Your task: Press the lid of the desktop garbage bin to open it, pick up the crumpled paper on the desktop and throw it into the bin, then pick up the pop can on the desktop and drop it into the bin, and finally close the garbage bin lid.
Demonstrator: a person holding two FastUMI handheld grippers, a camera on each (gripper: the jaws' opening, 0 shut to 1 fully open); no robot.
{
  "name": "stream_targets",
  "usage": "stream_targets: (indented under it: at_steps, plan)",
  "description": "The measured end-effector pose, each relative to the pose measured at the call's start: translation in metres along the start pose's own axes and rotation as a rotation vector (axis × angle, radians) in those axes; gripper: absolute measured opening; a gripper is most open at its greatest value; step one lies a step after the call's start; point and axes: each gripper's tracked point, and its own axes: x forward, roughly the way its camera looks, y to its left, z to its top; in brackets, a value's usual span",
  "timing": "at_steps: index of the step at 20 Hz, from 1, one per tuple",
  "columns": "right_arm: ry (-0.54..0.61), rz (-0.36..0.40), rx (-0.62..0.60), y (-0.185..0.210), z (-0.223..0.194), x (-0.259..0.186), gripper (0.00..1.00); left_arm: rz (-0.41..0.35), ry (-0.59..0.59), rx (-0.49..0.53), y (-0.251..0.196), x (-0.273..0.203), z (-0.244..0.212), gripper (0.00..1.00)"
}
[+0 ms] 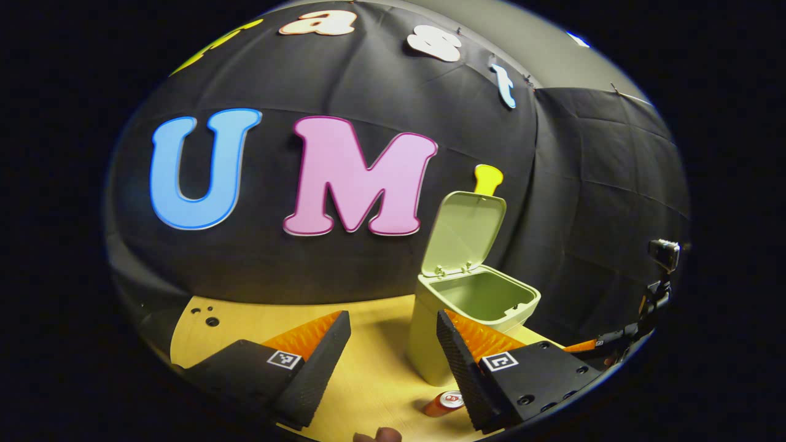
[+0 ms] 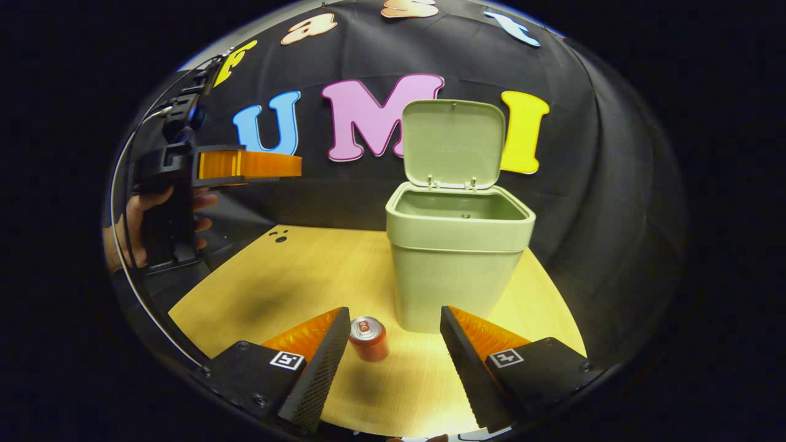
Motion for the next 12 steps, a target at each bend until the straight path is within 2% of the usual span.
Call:
stream_targets:
  at_steps: [4, 12]
  plan:
    - [0.048, 0.043, -0.019, 0.015, -0.018, 0.024, 0.93, 0.058, 0.02, -0.074, 0.023, -0.035, -0.022, 0.91]
    - [0.164, 0.092, 0.018, 0.029, -0.059, 0.076, 0.93, 0.187, 0.075, -0.092, 0.069, -0.081, -0.062, 0.91]
